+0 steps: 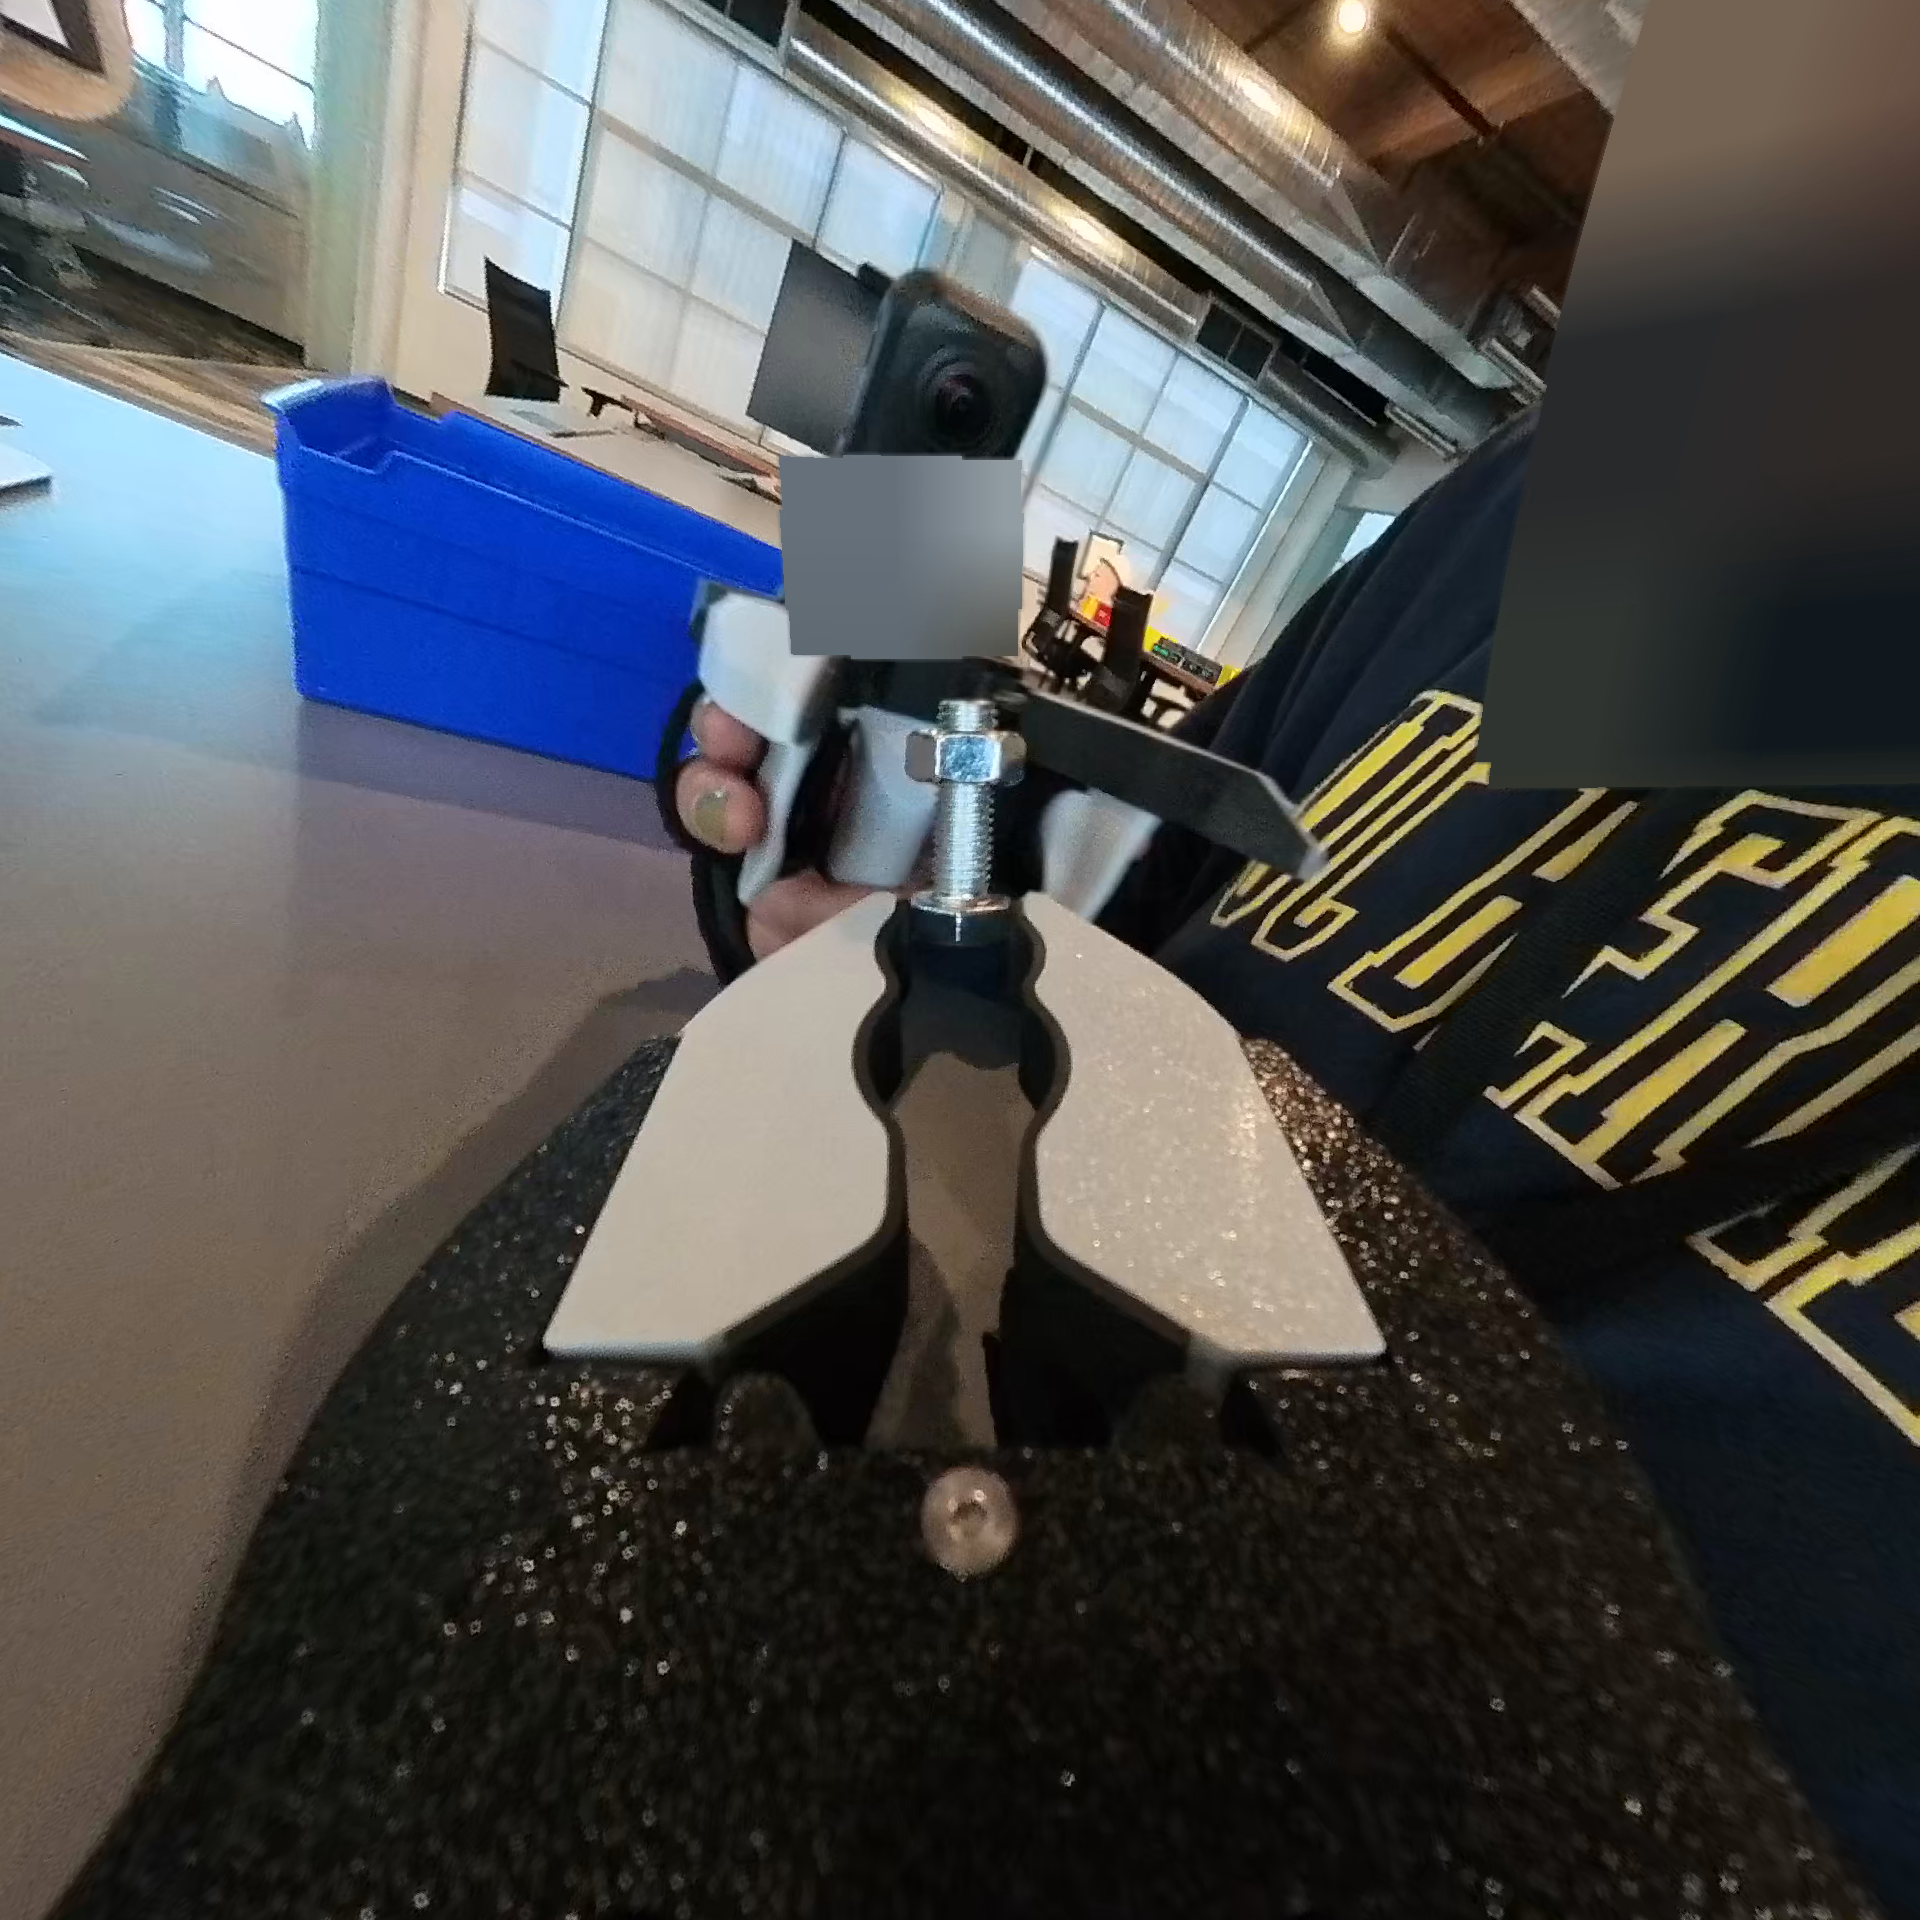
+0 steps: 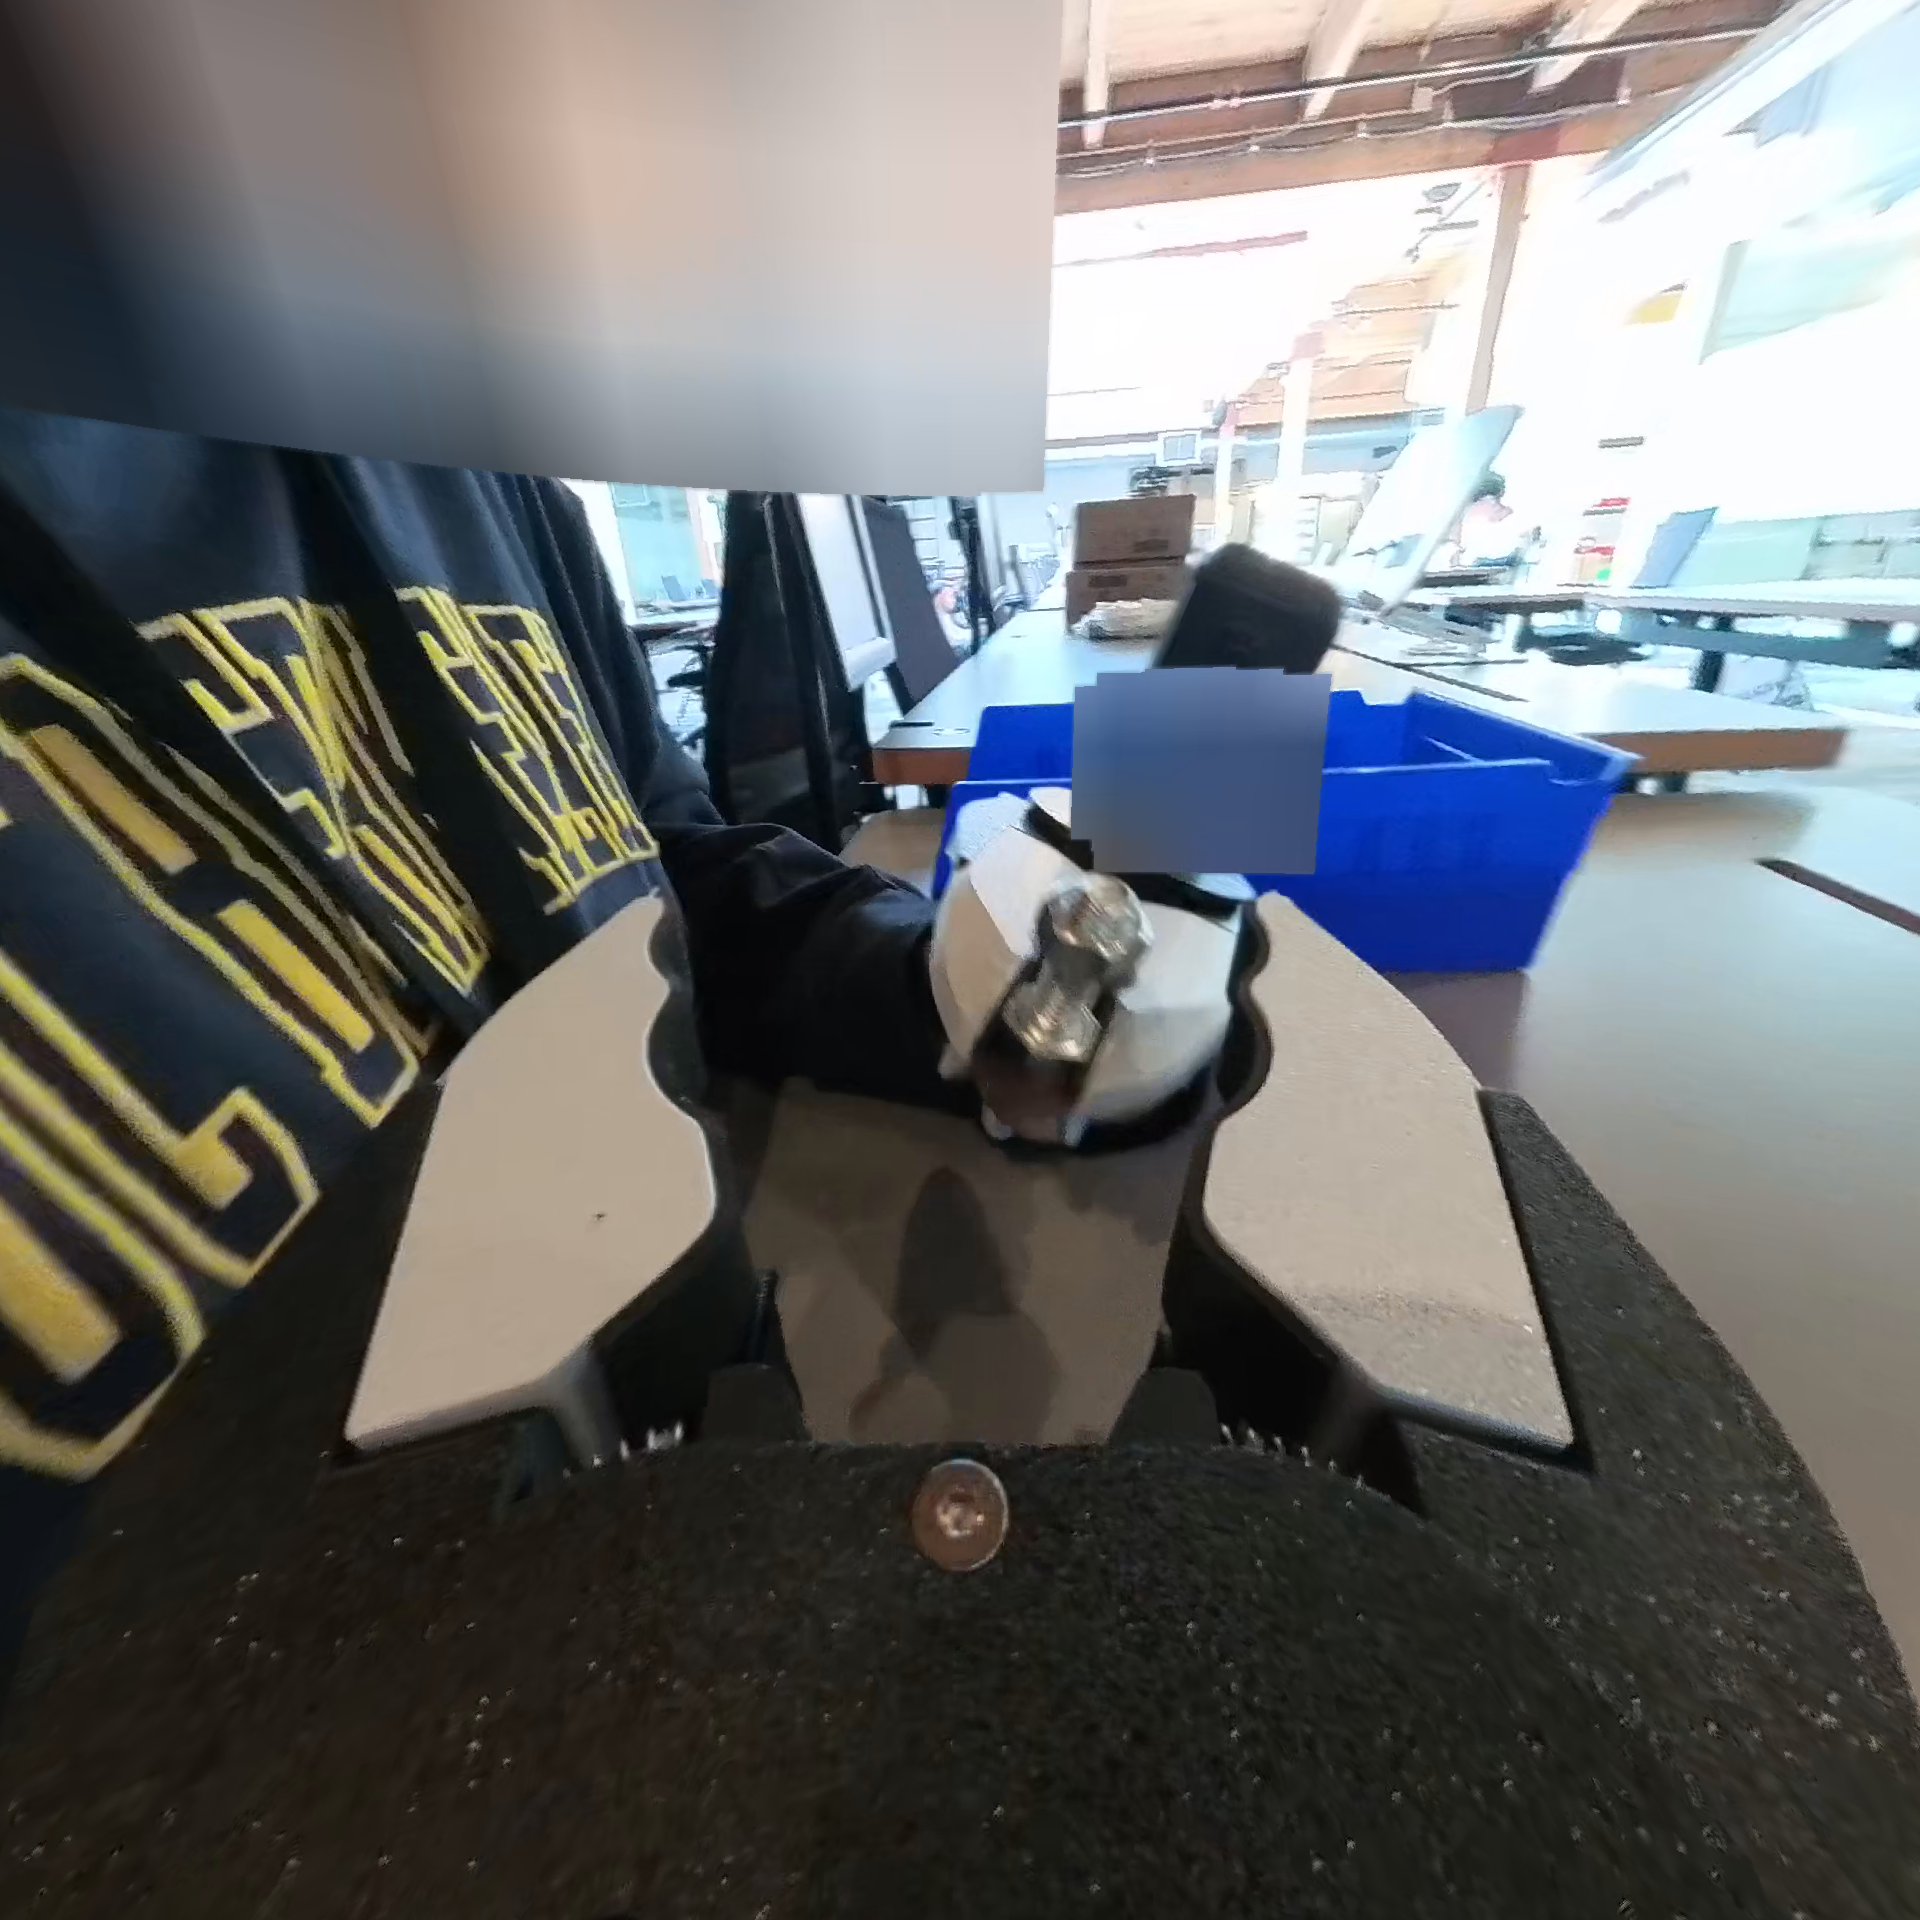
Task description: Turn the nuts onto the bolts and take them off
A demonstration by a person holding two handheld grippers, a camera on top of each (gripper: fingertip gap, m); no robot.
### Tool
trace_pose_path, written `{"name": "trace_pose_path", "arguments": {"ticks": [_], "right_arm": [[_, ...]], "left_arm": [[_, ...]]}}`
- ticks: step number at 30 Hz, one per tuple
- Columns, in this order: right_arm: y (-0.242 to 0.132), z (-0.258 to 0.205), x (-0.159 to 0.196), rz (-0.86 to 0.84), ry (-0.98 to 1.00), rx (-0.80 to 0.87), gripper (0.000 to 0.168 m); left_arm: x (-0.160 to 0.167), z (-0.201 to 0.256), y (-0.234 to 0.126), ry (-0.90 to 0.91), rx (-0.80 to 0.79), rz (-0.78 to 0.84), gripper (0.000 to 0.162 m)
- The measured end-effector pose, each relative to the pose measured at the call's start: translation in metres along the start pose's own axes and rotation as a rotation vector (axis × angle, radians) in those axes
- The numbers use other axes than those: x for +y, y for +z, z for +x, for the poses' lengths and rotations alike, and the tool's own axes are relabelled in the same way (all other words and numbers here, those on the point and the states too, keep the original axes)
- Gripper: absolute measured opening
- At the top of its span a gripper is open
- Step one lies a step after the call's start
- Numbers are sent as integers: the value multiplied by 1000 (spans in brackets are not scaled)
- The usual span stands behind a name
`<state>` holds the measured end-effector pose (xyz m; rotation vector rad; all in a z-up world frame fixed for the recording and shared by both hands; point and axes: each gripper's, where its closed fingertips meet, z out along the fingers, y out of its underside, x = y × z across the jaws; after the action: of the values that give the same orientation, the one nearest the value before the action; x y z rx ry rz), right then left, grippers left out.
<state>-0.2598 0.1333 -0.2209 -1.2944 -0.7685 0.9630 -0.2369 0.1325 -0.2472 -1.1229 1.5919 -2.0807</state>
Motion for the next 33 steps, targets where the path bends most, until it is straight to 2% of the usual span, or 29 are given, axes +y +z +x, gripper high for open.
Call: {"name": "trace_pose_path", "arguments": {"ticks": [6,10,13,14,15,16,18,20,21,23,25,33], "right_arm": [[18,-12,0,21,7,-52,104],[13,-13,3,6,8,-65,99],[-6,-10,7,-31,13,-66,87],[-17,-11,9,-49,9,-80,78],[-28,-18,10,-66,7,-134,55],[-34,-16,7,-55,32,-126,51],[-39,2,-1,-7,33,-16,59],[-38,25,1,-20,15,137,52],[-35,29,4,-35,16,157,50],[-27,32,7,-39,57,180,41],[-17,26,12,-52,102,131,32],[-7,26,18,-48,151,118,16]], "left_arm": [[5,0,3,-1,3,-31,17],[5,-1,2,9,-5,-32,17],[0,-1,-2,36,-19,-12,17],[-3,-2,-4,36,-26,1,17],[-6,-4,-7,29,-41,16,17],[-8,-6,-9,24,-45,28,17],[-10,-7,-12,19,-49,45,17],[-9,-6,-11,17,-44,38,17],[-7,-6,-9,17,-41,28,17],[-4,-5,-6,18,-32,11,17],[-2,-4,-4,18,-27,0,17],[2,-6,0,26,-41,-25,17]]}}
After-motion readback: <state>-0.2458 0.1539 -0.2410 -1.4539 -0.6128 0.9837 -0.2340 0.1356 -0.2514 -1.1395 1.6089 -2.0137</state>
